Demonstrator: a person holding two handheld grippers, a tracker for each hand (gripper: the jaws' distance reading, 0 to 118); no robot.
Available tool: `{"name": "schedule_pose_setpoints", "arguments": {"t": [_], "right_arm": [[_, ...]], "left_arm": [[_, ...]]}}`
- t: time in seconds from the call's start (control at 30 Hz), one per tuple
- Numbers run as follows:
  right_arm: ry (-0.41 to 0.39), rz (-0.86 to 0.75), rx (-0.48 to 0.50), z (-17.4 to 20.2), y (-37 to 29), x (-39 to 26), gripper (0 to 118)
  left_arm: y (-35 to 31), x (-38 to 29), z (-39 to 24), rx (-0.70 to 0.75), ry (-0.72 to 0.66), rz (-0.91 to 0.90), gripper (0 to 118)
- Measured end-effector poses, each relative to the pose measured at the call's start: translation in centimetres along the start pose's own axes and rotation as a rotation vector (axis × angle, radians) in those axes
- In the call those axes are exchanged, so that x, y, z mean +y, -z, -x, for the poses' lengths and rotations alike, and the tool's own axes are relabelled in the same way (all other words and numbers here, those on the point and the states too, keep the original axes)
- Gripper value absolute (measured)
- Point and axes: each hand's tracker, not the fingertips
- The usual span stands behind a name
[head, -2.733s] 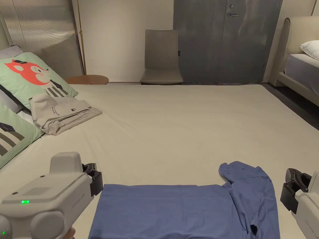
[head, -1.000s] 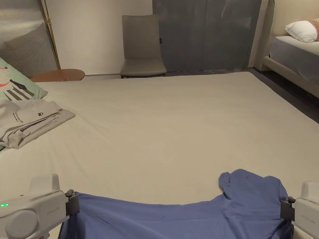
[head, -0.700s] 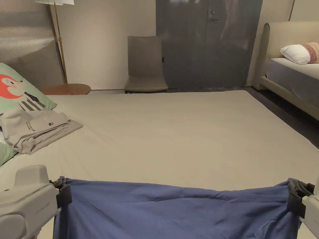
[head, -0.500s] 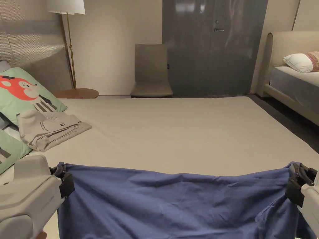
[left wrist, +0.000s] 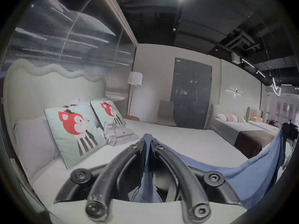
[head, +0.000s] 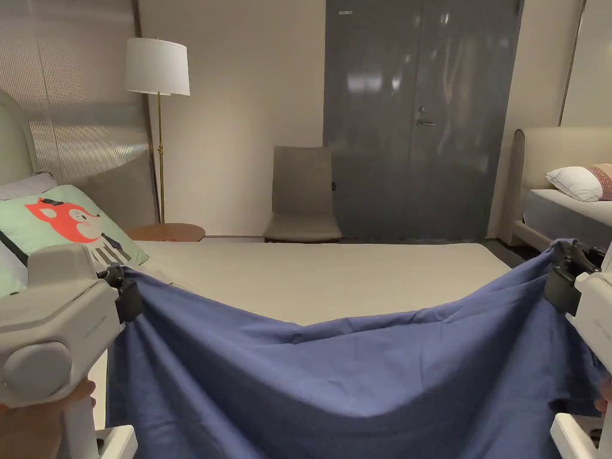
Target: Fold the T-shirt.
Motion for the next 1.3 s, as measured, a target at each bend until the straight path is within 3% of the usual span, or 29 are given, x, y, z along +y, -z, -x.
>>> {"name": "schedule_pose_setpoints", "arguments": {"t": [0.37, 0.8, 1.03, 1.2, 1.3], "right_arm": [[0.017, -0.102, -0.003, 0.8, 10.7, 9.6, 6], [0.048, -0.195, -0.029, 3.4, 26.1, 16.8, 6], [0.055, -0.226, -0.011, 3.7, 31.7, 17.1, 6], [0.050, -0.172, 0.016, 3.3, 34.1, 15.0, 6], [0.079, -0.151, 0.052, 2.8, 34.5, 13.7, 6]], "left_arm": [[7.6, 11.6, -2.9, 0.016, 0.038, -0.125, 4], [21.7, 20.9, -5.1, 0.047, -0.002, -0.209, 4], [27.7, 22.3, -5.9, 0.039, -0.047, -0.237, 4], [30.4, 20.8, -5.5, 0.032, -0.125, -0.199, 4], [30.8, 19.6, -5.4, 0.043, -0.106, -0.201, 4]]}}
